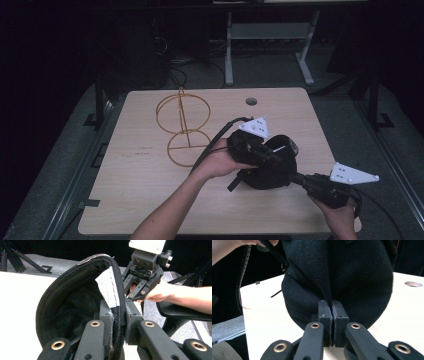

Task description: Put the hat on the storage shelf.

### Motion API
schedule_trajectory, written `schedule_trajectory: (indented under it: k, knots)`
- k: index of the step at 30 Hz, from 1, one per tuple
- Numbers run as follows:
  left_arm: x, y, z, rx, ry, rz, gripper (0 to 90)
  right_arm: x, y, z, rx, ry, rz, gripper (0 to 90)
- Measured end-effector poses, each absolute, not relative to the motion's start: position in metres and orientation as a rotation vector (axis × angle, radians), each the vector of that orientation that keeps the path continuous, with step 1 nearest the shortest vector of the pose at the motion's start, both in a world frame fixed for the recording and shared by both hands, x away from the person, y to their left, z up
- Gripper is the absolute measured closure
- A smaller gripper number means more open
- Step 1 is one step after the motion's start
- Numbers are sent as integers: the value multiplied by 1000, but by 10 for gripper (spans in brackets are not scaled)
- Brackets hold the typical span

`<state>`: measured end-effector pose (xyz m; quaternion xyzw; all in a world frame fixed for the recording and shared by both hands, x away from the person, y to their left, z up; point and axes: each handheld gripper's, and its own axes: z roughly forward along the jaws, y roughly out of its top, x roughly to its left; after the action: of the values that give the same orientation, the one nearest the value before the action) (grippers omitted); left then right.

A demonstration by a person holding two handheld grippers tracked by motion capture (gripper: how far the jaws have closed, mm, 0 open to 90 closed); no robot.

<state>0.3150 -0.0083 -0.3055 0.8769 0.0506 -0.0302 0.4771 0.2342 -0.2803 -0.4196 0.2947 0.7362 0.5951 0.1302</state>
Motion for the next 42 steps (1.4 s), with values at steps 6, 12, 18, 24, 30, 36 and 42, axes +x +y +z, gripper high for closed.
schedule_trajectory:
  k: [6,12,18,24,30,36,42]
  knots:
    - [315,0,-309,2156,166,-45,736,236,-282,-417,889,2139,1749,881]
    - [315,12,-303,2167,208,-30,546,241,-285,-411,953,2159,1762,883]
    - [314,29,-298,2161,247,-12,481,246,-292,-400,989,2182,1726,883]
    - [309,45,-298,2157,257,16,473,248,-296,-385,983,2196,1707,883]
    - [307,62,-305,2158,280,33,468,252,-301,-375,996,2216,1710,883]
    - [303,78,-317,2160,308,47,464,255,-306,-369,1018,2215,1722,883]
    - [299,89,-331,2165,324,47,459,257,-310,-360,1024,2201,1725,883]
